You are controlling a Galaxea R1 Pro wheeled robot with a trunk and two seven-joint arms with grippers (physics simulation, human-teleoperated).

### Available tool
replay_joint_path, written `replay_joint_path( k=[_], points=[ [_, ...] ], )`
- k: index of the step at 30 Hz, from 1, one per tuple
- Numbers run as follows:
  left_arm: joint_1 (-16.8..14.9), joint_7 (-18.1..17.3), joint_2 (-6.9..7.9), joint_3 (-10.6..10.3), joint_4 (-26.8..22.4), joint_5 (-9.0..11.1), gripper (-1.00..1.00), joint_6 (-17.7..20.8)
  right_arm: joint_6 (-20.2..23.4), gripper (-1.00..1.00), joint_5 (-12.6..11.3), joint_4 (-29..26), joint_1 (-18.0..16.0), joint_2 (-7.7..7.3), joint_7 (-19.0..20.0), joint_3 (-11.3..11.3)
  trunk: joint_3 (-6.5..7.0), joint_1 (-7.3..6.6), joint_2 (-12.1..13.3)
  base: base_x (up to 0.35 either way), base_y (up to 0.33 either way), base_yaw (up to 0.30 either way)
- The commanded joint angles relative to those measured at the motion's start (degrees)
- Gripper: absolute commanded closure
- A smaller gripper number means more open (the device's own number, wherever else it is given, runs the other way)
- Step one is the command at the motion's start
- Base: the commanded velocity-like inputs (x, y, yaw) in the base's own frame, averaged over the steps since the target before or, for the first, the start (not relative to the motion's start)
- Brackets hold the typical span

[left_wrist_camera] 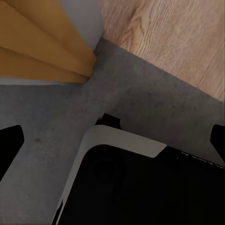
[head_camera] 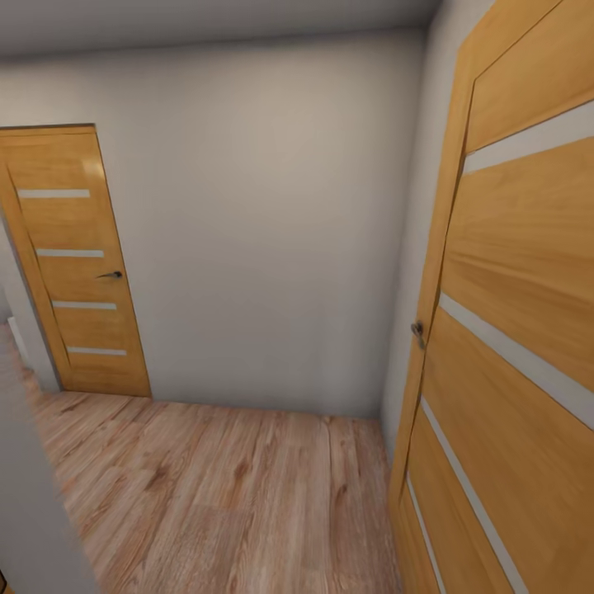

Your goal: Move the two storage containers from the living room to the garage. In the garage, place one container on the floor and stack the other container on top of it (either order is fine).

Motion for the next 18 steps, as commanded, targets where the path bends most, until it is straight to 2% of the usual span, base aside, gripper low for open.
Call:
replay_joint_path(
  k=[1, 18],
  points=[
    [0.0, 0.0, -0.01, 0.4, 0.0, 0.0, -1.00, -0.2, -0.3, -1.00, -0.4, 0.2, -0.1, 0.03, 0.0, 0.5, -0.08, 0.03, -0.1, 0.250, 0.000, 0.000],
    [0.0, 0.0, -0.01, 0.4, 0.1, 0.0, -1.00, -0.2, -0.2, -1.00, -0.4, 0.2, -0.1, 0.03, 0.0, 0.7, -0.08, 0.03, -0.1, 0.310, 0.000, 0.000]
  ],
)
